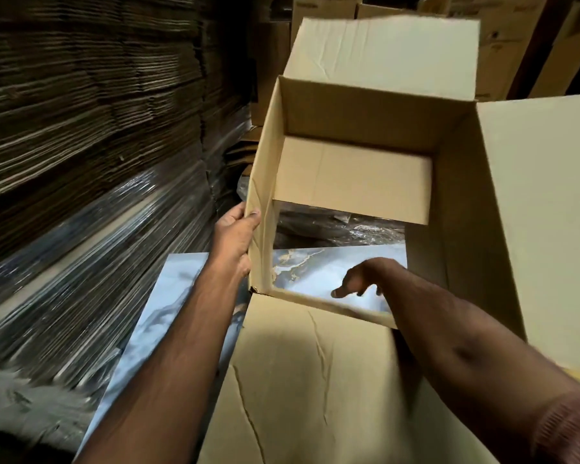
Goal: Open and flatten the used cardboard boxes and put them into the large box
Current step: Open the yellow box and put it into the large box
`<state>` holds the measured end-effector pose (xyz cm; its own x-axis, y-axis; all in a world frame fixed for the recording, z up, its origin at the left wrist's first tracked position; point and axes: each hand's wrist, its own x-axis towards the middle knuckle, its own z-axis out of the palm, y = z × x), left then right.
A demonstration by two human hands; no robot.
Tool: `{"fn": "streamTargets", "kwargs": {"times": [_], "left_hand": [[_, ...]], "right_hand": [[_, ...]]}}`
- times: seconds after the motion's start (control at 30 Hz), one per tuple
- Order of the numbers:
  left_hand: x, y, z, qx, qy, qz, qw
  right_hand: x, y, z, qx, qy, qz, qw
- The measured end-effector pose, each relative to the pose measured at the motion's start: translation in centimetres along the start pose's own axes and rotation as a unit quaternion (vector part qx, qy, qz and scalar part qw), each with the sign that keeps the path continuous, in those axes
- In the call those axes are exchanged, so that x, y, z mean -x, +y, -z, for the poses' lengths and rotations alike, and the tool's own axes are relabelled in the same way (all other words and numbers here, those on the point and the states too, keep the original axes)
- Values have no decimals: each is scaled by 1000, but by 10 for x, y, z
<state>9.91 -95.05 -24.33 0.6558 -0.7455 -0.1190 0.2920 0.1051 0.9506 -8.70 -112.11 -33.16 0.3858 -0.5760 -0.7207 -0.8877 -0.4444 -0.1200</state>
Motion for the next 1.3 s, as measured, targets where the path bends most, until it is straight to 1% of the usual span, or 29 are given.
{"fn": "streamTargets", "kwargs": {"times": [0.03,0.07,0.1,0.17,0.2,0.23,0.27,0.3,0.33,0.37,0.4,0.43,0.47,0.5,0.53,0.57,0.63,0.73,0.83,0.87,0.9,0.93,1.0,1.03,1.07,1.1,1.13,1.23,1.3], "left_hand": [[-1,2,-1,-9,6,-5,1000],[-2,2,-3,-12,10,-4,1000],[-2,2,-4,-14,12,0,1000],[1,0,-6,-14,12,7,1000],[2,-2,-8,-13,11,8,1000],[3,-3,-9,-12,7,9,1000],[3,-3,-11,-11,2,10,1000],[4,-3,-12,-11,-3,10,1000],[5,-1,-13,-13,-7,8,1000],[4,0,-12,-14,-9,5,1000],[4,1,-11,-16,-9,3,1000],[3,2,-9,-16,-11,1,1000],[3,4,-7,-17,-12,0,1000],[0,4,-5,-15,-11,2,1000],[-2,4,-4,-13,-9,4,1000],[-5,4,-3,-10,-4,7,1000],[-9,3,-5,-11,17,13,1000],[-11,3,-11,1,62,20,998],[-17,0,-11,18,100,28,994],[-17,-1,-10,17,106,30,994],[-18,-3,-9,22,113,33,993],[-16,-4,-10,24,116,34,992],[-13,-5,-12,27,118,36,992],[-14,-6,-12,30,119,35,992],[-14,-6,-13,34,113,33,992],[-14,-4,-13,43,109,31,993],[-14,-3,-14,46,106,31,993],[-12,3,-16,49,89,24,995],[-12,7,-15,46,81,12,996]], "right_hand": [[4,-3,2,46,81,57,994],[7,-7,5,73,187,108,974],[9,-10,11,76,309,144,937],[12,-16,30,75,510,157,843],[14,-19,40,68,569,154,805],[19,-22,50,48,602,144,784],[23,-21,58,39,618,130,774],[23,-16,66,46,608,101,786],[18,-7,71,62,577,69,811],[11,5,75,59,517,25,854],[-1,20,78,14,427,-40,903],[-7,30,78,-45,304,-81,948],[-11,38,78,-66,236,-82,966],[-15,45,72,-68,195,-63,976],[-20,50,66,-48,199,-64,977],[-24,49,62,0,239,-65,969],[-21,37,60,-34,281,-24,959],[-26,15,68,-58,285,62,955],[-20,-3,84,-24,282,121,952],[-16,-9,88,-10,302,146,942],[-10,-16,92,2,340,175,924],[-5,-19,96,5,397,199,896],[2,-23,105,-4,518,220,827],[6,-24,112,-14,557,221,800],[11,-25,120,-11,577,215,788],[15,-27,128,6,573,204,794],[20,-30,134,33,546,187,816],[20,-34,141,103,413,119,897],[7,-36,140,104,354,99,924]]}}
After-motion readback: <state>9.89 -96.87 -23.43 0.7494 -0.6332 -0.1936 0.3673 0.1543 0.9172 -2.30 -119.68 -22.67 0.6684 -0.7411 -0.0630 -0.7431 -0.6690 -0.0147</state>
